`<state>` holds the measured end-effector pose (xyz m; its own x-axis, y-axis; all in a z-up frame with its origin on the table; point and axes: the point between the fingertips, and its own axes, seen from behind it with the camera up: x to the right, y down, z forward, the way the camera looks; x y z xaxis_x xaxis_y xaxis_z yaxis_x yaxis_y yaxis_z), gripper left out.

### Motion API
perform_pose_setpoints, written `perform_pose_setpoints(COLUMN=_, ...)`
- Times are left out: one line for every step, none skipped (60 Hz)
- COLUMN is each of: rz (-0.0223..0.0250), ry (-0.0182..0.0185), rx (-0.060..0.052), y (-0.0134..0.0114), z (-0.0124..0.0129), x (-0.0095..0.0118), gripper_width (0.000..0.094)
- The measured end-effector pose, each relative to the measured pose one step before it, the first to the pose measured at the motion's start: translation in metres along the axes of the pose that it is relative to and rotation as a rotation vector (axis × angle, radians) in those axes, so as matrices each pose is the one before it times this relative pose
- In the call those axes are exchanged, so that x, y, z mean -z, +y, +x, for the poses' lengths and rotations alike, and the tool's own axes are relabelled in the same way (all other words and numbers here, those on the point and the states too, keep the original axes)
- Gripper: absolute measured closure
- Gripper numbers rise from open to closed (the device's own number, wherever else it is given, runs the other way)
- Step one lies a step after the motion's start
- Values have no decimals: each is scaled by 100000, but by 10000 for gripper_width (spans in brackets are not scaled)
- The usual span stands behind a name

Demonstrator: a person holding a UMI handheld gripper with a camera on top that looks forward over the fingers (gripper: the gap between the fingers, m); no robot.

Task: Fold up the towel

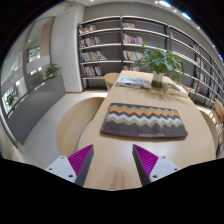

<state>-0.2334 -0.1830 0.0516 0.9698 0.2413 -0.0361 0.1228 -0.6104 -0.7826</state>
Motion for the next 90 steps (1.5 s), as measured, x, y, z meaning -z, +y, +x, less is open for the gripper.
perform_pose_setpoints(rz=50, ry=-43, rx=258, y=-557, z=-412, x=-846, gripper_width=151)
perform_pose_setpoints(rz=100, ry=-3, rx=286, y=-569, z=-385, x=-885, gripper_width=151)
perform_pose_setpoints(rz=32, ry=29, rx=249, y=-555, z=-328, x=-805, gripper_width=153)
perform_pose_setpoints(rz=2, ry=39, rx=179, y=-561, z=-339, x=-857, gripper_width=151)
perform_pose_setpoints(rz=-59, ry=207, rx=117, y=-560, z=-263, x=-836, gripper_width=152)
perform_pose_setpoints(rz=-529, ry=-170, rx=419, y=-579, z=1456, x=478, gripper_width=152)
perform_pose_setpoints(rz=163, ry=857, rx=-134, y=-1032, z=-1657, x=-2111, gripper_width=154)
perform_pose_setpoints(rz=48, ry=378, rx=228, y=-559, z=-234, x=-731, gripper_width=157)
perform_pose_setpoints(rz=202, ry=308, rx=225, y=-563, z=-177, x=-736, gripper_width=157)
perform_pose_setpoints(rz=78, ry=254, rx=120, y=-516, z=-191, x=-749, gripper_width=159)
perform_pose_setpoints(rz=-315, ry=253, rx=-138, y=-448, z=-166, x=-754, gripper_width=161)
perform_pose_setpoints(rz=-558, ry=218, rx=-381, y=-347, z=-108, x=-783, gripper_width=169)
perform_pose_setpoints(rz=-612, ry=224, rx=-487, y=-339, z=-130, x=-737, gripper_width=171)
perform_pose_setpoints(rz=-543, ry=299, rx=-356, y=-352, z=-53, x=-716, gripper_width=175)
perform_pose_setpoints(rz=-589, ry=110, rx=-106, y=59, z=648, x=-165, gripper_width=177)
perform_pose_setpoints(rz=-449, ry=522, rx=-13, y=-637, z=-285, x=-1711, gripper_width=177)
perform_pose_setpoints(rz=-617, ry=483, rx=111, y=-216, z=112, x=-726, gripper_width=180)
perform_pose_setpoints(rz=-650, ry=496, rx=247, y=-147, z=64, x=-678, gripper_width=185)
perform_pose_setpoints(rz=-607, ry=609, rx=287, y=-118, z=89, x=-588, gripper_width=189)
perform_pose_setpoints(rz=-625, ry=631, rx=330, y=-84, z=122, x=-643, gripper_width=200)
perform_pose_setpoints(rz=-836, ry=624, rx=308, y=-14, z=102, x=-581, gripper_width=209)
perform_pose_setpoints(rz=-1179, ry=506, rx=263, y=80, z=69, x=-556, gripper_width=218)
perform_pose_setpoints(rz=-1750, ry=299, rx=333, y=307, z=71, x=-533, gripper_width=228)
perform_pose_setpoints(rz=-2122, ry=218, rx=280, y=975, z=-98, x=198, gripper_width=244)
perform_pose_setpoints(rz=-1848, ry=156, rx=334, y=41, z=149, x=-837, gripper_width=268)
perform_pose_setpoints(rz=-1120, ry=508, rx=683, y=100, z=111, x=-141, gripper_width=256)
perform_pose_setpoints(rz=2196, ry=433, rx=-265, y=-616, z=141, x=-94, gripper_width=304)
perform_pose_setpoints(rz=391, ry=777, rx=-619, y=-106, z=231, x=-141, gripper_width=334)
perform_pose_setpoints(rz=-1084, ry=1052, rx=-471, y=252, z=305, x=-121, gripper_width=384)
perform_pose_setpoints(rz=-58, ry=805, rx=-582, y=-92, z=271, x=-158, gripper_width=414)
perform_pose_setpoints(rz=-51, ry=969, rx=-715, y=17, z=323, x=9, gripper_width=461)
perform_pose_setpoints(rz=-263, ry=764, rx=-265, y=124, z=218, x=23, gripper_width=503)
perform_pose_setpoints(rz=60, ry=640, rx=264, y=21, z=199, x=13, gripper_width=540)
perform_pose_setpoints(rz=-184, ry=337, rx=516, y=85, z=123, x=8, gripper_width=578)
perform_pose_setpoints(rz=-187, ry=268, rx=385, y=64, z=98, x=6, gripper_width=599)
perform_pose_setpoints(rz=-294, ry=105, rx=187, y=77, z=63, x=2, gripper_width=617)
perform_pose_setpoints(rz=-411, ry=-57, rx=-69, y=61, z=16, x=-17, gripper_width=623)
perform_pose_setpoints(rz=-494, ry=-166, rx=-267, y=38, z=26, x=-8, gripper_width=625)
perform_pose_setpoints(rz=-548, ry=-294, rx=-385, y=32, z=0, x=-25, gripper_width=626)
perform_pose_setpoints(rz=-572, ry=-329, rx=-359, y=26, z=-11, x=-26, gripper_width=618)
perform_pose_setpoints(rz=-322, ry=638, rx=-491, y=-32, z=206, x=-40, gripper_width=703)
perform_pose_setpoints(rz=-476, ry=2686, rx=454, y=-165, z=733, x=-20, gripper_width=788)
perform_pose_setpoints(rz=188, ry=1685, rx=1760, y=-82, z=377, x=4, gripper_width=873)
perform_pose_setpoints(rz=334, ry=-1122, rx=1834, y=-4, z=-162, x=0, gripper_width=872)
perform_pose_setpoints(rz=83, ry=-511, rx=1001, y=66, z=-4, x=0, gripper_width=872)
perform_pose_setpoints(rz=359, ry=-701, rx=-27, y=-24, z=-28, x=-4, gripper_width=873)
perform_pose_setpoints(rz=88, ry=-594, rx=-1094, y=105, z=34, x=-125, gripper_width=873)
perform_pose_setpoints(rz=54, ry=-858, rx=-1654, y=-8, z=-42, x=58, gripper_width=873)
perform_pose_setpoints(rz=64, ry=-991, rx=-1737, y=-65, z=50, x=98, gripper_width=873)
perform_pose_setpoints(rz=64, ry=-1166, rx=-1559, y=-23, z=-35, x=36, gripper_width=874)
perform_pose_setpoints(rz=32, ry=-1288, rx=-1140, y=-36, z=-30, x=43, gripper_width=874)
perform_pose_setpoints(rz=-137, ry=-1369, rx=-999, y=-18, z=-27, x=57, gripper_width=874)
perform_pose_setpoints(rz=-232, ry=-1269, rx=-1407, y=-50, z=6, x=67, gripper_width=889)
perform_pose_setpoints(rz=-223, ry=-1348, rx=-1696, y=-81, z=19, x=128, gripper_width=889)
perform_pose_setpoints(rz=132, ry=-1342, rx=-1877, y=-202, z=7, x=196, gripper_width=890)
perform_pose_setpoints(rz=586, ry=-732, rx=-1407, y=-231, z=-105, x=239, gripper_width=890)
perform_pose_setpoints(rz=512, ry=-759, rx=-885, y=-358, z=236, x=387, gripper_width=889)
perform_pose_setpoints(rz=769, ry=-423, rx=-294, y=-424, z=344, x=409, gripper_width=890)
perform_pose_setpoints(rz=906, ry=-12, rx=299, y=-504, z=441, x=503, gripper_width=890)
perform_pose_setpoints(rz=1123, ry=296, rx=686, y=-647, z=554, x=574, gripper_width=890)
perform_pose_setpoints(rz=1210, ry=526, rx=1003, y=-679, z=647, x=611, gripper_width=891)
perform_pose_setpoints(rz=1091, ry=735, rx=1038, y=-636, z=686, x=455, gripper_width=891)
perform_pose_setpoints(rz=1029, ry=1096, rx=1218, y=-718, z=710, x=654, gripper_width=890)
perform_pose_setpoints(rz=1004, ry=860, rx=1112, y=-702, z=822, x=636, gripper_width=891)
perform_pose_setpoints(rz=1205, ry=583, rx=986, y=-736, z=767, x=624, gripper_width=891)
perform_pose_setpoints(rz=1256, ry=316, rx=799, y=-754, z=724, x=628, gripper_width=891)
perform_pose_setpoints(rz=1294, ry=63, rx=485, y=-705, z=857, x=559, gripper_width=891)
perform_pose_setpoints(rz=1121, ry=315, rx=341, y=-660, z=813, x=542, gripper_width=891)
perform_pose_setpoints(rz=991, ry=557, rx=211, y=-579, z=911, x=529, gripper_width=891)
perform_pose_setpoints(rz=940, ry=762, rx=417, y=-416, z=1316, x=308, gripper_width=891)
perform_pose_setpoints(rz=576, ry=1026, rx=410, y=-512, z=697, x=525, gripper_width=890)
perform_pose_setpoints(rz=645, ry=924, rx=521, y=-387, z=982, x=402, gripper_width=891)
perform_pose_setpoints(rz=648, ry=833, rx=562, y=-332, z=1005, x=355, gripper_width=891)
perform_pose_setpoints(rz=496, ry=760, rx=526, y=-234, z=993, x=301, gripper_width=891)
perform_pose_setpoints(rz=460, ry=601, rx=549, y=-86, z=1257, x=215, gripper_width=890)
perform_pose_setpoints(rz=135, ry=610, rx=369, y=-72, z=988, x=235, gripper_width=891)
perform_pose_setpoints(rz=44, ry=564, rx=210, y=-42, z=966, x=226, gripper_width=891)
perform_pose_setpoints(rz=-101, ry=470, rx=7, y=-156, z=888, x=231, gripper_width=891)
perform_pose_setpoints(rz=345, ry=708, rx=157, y=490, z=914, x=132, gripper_width=891)
perform_pose_setpoints(rz=-283, ry=443, rx=0, y=-373, z=917, x=-6, gripper_width=891)
perform_pose_setpoints(rz=-60, ry=558, rx=-207, y=166, z=887, x=-42, gripper_width=891)
perform_pose_setpoints(rz=166, ry=540, rx=-350, y=710, z=828, x=-89, gripper_width=891)
perform_pose_setpoints(rz=-383, ry=277, rx=-569, y=357, z=762, x=-117, gripper_width=885)
perform_pose_setpoints(rz=-573, ry=0, rx=-596, y=405, z=693, x=-197, gripper_width=880)
perform_pose_setpoints(rz=-745, ry=-187, rx=-608, y=474, z=585, x=-241, gripper_width=875)
perform_pose_setpoints(rz=-802, ry=-566, rx=-583, y=400, z=642, x=-470, gripper_width=863)
perform_pose_setpoints(rz=-898, ry=-579, rx=-564, y=544, z=502, x=-333, gripper_width=844)
perform_pose_setpoints(rz=-808, ry=-765, rx=-569, y=569, z=398, x=-393, gripper_width=812)
perform_pose_setpoints(rz=-598, ry=-204, rx=-572, y=1079, z=206, x=-446, gripper_width=768)
perform_pose_setpoints(rz=-1118, ry=-321, rx=-591, y=710, z=401, x=-443, gripper_width=713)
